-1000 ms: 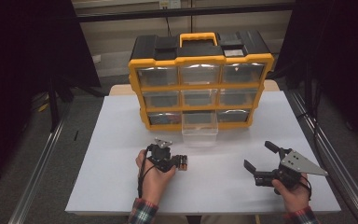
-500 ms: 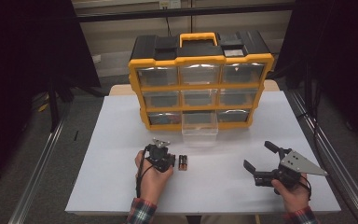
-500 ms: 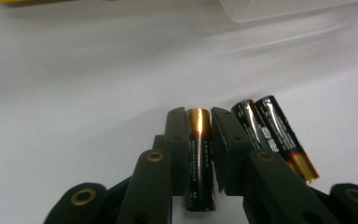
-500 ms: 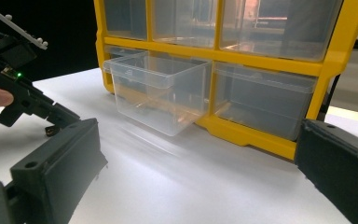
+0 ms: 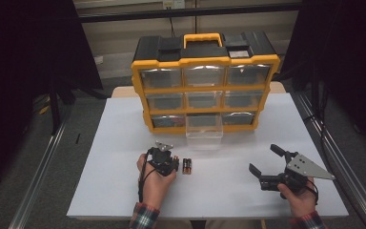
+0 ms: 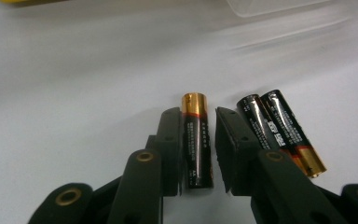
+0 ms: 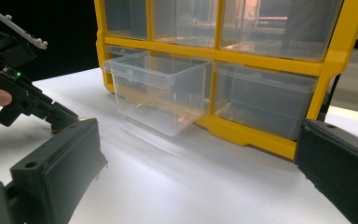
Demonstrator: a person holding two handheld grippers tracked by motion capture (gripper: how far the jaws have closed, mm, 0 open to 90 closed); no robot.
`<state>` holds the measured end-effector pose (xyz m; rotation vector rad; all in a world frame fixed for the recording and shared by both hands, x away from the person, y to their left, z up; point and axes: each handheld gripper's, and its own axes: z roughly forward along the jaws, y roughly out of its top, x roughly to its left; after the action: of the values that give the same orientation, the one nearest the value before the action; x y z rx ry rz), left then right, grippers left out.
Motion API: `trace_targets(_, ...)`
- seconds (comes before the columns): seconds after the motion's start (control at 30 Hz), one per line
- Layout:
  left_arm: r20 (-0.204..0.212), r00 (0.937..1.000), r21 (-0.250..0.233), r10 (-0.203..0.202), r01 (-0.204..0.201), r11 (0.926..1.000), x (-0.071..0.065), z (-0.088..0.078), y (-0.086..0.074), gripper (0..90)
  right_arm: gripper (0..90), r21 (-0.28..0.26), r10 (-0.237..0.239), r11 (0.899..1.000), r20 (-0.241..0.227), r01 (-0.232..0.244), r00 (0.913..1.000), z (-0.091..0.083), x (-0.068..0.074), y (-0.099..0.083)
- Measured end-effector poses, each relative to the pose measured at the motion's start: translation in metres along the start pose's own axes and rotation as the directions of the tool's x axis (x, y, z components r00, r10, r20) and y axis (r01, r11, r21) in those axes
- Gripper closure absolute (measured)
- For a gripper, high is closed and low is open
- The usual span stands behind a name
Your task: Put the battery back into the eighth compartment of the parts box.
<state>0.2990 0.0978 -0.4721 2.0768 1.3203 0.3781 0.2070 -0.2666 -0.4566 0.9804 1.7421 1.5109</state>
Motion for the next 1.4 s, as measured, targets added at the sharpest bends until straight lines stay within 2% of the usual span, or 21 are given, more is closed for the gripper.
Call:
trace_targets(0.07, 0.001, 1.0000, -0.001, -0.006, 0.006, 1.0000, 0.001, 0.000, 0.000, 76.9, 0.3, 0.000, 0.000, 1.000, 0.000, 0.000, 1.0000, 0.000, 0.000, 0.000)
trace_targets(0.2, 0.009, 0.9998, 0.005, -0.020, 0.020, 0.9998, 0.002, 0.000, 0.001, 77.2, 0.3, 0.001, -0.002, 1.000, 0.004, 0.002, 1.0000, 0.000, -0.001, 0.000)
trace_targets(0.27, 0.034, 0.9986, 0.003, -0.041, 0.041, 0.9992, 0.004, 0.000, 0.003, 77.2, 0.3, 0.002, -0.002, 1.000, 0.003, 0.002, 1.0000, 0.000, -0.001, 0.000)
trace_targets(0.37, 0.053, 0.9976, 0.001, -0.045, 0.045, 0.9990, 0.006, -0.002, 0.006, 77.2, 0.3, 0.005, -0.005, 1.000, 0.001, 0.005, 1.0000, 0.000, -0.001, 0.000)
trace_targets(0.43, 0.060, 0.9976, 0.006, -0.034, 0.034, 0.9994, 0.007, -0.006, 0.010, 77.2, 0.3, 0.004, -0.003, 1.000, 0.001, 0.003, 1.0000, 0.000, -0.001, 0.000)
trace_targets(0.47, 0.078, 0.9960, -0.003, -0.044, 0.044, 0.9990, 0.008, -0.007, 0.012, 77.2, 0.3, 0.003, -0.003, 1.000, 0.002, 0.003, 1.0000, 0.000, -0.001, 0.000)
trace_targets(0.57, 0.098, 0.9945, -0.003, -0.036, 0.037, 0.9993, 0.010, -0.011, 0.020, 77.2, 0.3, 0.001, -0.001, 1.000, 0.001, 0.001, 1.0000, 0.000, -0.001, 0.000)
trace_targets(0.67, 0.122, 0.9912, -0.009, -0.051, 0.053, 0.9986, 0.011, -0.014, 0.027, 77.2, 0.3, 0.002, -0.002, 1.000, 0.001, 0.002, 1.0000, 0.000, -0.001, 0.000)
trace_targets(0.83, 0.122, 0.9918, -0.013, -0.036, 0.038, 0.9992, 0.013, -0.017, 0.038, 77.2, 0.3, 0.000, 0.002, 1.000, 0.000, -0.002, 1.0000, 0.000, -0.001, 0.000)
trace_targets(1.1, 0.134, 0.9905, -0.030, -0.033, 0.037, 0.9989, 0.014, -0.023, 0.053, 77.3, 0.3, -0.004, 0.002, 1.000, 0.002, -0.002, 1.0000, 0.000, -0.001, 0.000)
trace_targets(1.13, 0.131, 0.9911, -0.028, -0.023, 0.027, 0.9992, 0.015, -0.025, 0.056, 77.3, 0.3, -0.003, 0.001, 1.000, 0.002, -0.001, 1.0000, 0.000, -0.001, 0.000)
trace_targets(1.23, 0.141, 0.9896, -0.032, -0.030, 0.034, 0.9989, 0.016, -0.029, 0.062, 77.3, 0.2, -0.004, 0.002, 1.000, 0.002, -0.002, 1.0000, 0.000, -0.001, 0.000)
trace_targets(1.4, 0.141, 0.9899, -0.036, -0.018, 0.023, 0.9991, 0.019, -0.038, 0.076, 77.3, 0.3, -0.003, 0.002, 1.000, 0.001, -0.002, 1.0000, 0.000, -0.001, 0.000)
